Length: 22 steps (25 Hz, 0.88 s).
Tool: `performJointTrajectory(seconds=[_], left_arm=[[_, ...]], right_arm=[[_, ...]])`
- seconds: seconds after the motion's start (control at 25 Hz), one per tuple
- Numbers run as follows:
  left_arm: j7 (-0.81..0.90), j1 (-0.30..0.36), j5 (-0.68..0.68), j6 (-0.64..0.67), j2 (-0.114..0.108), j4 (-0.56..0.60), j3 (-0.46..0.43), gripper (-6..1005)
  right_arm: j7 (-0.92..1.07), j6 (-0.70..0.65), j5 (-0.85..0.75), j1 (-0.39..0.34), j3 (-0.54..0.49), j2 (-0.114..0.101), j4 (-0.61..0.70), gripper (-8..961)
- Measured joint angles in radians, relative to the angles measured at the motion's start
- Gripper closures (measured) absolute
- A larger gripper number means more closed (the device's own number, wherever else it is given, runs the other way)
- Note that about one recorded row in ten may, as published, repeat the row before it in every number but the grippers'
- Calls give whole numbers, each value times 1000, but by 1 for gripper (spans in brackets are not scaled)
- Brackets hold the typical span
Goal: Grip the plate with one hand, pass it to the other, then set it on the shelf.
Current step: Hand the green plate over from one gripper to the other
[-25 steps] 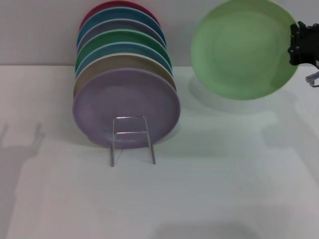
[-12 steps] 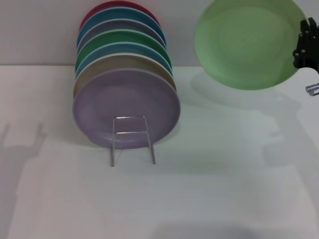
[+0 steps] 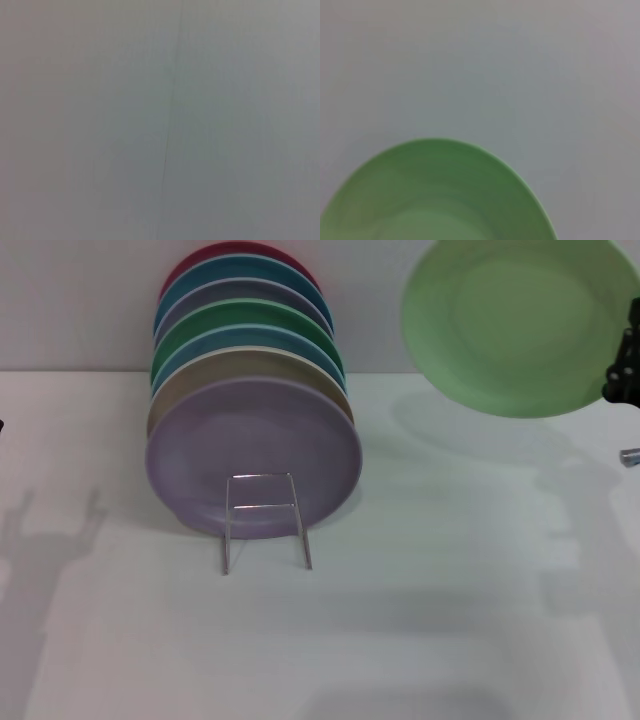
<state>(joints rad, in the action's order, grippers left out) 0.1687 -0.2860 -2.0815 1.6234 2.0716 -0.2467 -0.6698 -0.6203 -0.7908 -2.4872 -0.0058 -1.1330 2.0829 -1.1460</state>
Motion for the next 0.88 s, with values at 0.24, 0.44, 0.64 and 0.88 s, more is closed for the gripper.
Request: performJointTrajectory(seconds=[0.24, 0.44, 0.64, 0.88], left_arm=[[0, 3, 0, 16, 1, 0, 11, 166], [0, 4, 0, 20, 1, 0, 29, 166], [0, 5, 0, 30, 2, 0, 62, 166], [0, 7, 0, 50, 4, 0, 95, 165]], right_arm=[[190, -123, 0, 16, 6, -4, 119, 933], [322, -186, -17, 56, 12, -11, 229, 932], [450, -245, -60, 116, 16, -11, 363, 931], [540, -289, -71, 181, 21, -8, 483, 932]])
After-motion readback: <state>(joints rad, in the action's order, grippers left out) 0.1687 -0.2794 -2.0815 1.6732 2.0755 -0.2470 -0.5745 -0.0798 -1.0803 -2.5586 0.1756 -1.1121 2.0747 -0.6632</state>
